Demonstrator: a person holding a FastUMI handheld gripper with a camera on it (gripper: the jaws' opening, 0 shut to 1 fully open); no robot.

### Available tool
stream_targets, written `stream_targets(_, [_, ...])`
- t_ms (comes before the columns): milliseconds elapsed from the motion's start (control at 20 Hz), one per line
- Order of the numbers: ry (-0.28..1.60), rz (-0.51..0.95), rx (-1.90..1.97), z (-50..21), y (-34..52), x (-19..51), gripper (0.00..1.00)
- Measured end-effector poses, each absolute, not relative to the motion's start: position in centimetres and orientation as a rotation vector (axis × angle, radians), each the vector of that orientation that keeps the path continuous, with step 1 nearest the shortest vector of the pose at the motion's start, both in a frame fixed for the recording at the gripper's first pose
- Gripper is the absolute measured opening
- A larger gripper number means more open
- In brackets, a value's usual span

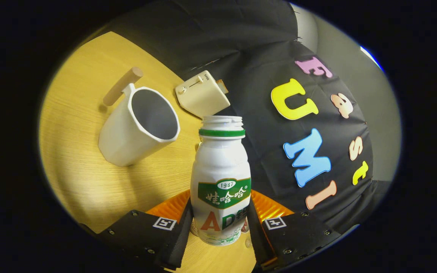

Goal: Take the bottle from table, then pour the juice into the cup, finally place the bottle on the coaster

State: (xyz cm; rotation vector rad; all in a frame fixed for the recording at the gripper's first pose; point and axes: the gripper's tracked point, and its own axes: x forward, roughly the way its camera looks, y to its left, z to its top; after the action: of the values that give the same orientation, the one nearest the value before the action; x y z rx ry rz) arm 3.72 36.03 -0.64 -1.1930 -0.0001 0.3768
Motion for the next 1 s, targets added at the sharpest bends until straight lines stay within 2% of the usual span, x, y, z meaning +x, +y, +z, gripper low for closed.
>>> stream_targets(1000, [-0.14, 0.279, -1.572, 2.2, 36.9, 4.5, 0.69])
